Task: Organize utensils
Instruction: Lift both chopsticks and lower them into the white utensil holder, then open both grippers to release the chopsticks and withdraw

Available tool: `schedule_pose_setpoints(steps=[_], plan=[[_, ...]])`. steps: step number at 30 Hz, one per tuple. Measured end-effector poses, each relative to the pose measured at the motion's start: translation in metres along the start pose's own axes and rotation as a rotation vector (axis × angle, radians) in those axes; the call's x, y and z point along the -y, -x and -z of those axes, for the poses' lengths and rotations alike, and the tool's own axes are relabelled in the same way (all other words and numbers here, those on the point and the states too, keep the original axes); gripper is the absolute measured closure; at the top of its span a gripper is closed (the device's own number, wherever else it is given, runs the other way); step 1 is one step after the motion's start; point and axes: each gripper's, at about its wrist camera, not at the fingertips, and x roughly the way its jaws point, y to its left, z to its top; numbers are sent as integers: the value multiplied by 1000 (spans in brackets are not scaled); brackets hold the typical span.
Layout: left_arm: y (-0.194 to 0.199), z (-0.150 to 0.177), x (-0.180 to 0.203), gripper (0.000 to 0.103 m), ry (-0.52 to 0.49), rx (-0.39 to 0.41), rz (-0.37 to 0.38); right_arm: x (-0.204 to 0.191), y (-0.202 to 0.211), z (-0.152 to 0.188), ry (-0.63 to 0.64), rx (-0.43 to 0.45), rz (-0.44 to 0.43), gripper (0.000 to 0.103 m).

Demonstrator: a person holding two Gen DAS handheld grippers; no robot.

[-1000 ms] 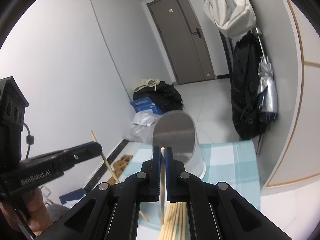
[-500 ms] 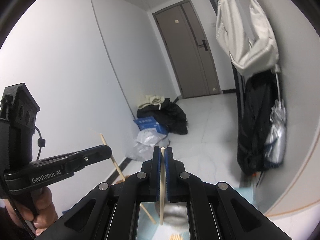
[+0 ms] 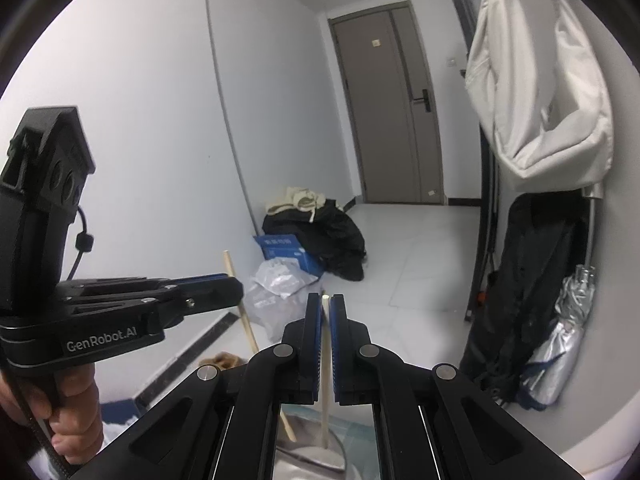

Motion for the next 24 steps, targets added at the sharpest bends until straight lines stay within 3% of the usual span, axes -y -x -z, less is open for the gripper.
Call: schedule_pose_setpoints(steps=[9,15,24], plan=[[-37,22,-22,102,22,-90,30,13,-36,37,-17,-104,-60,100],[-35,28,-18,102,0,-58,60,20,-51,53,-83,-146,-114,99],[-43,36,-19,102,10,-102,100,22,-53,58,-133,-173,-136,99]])
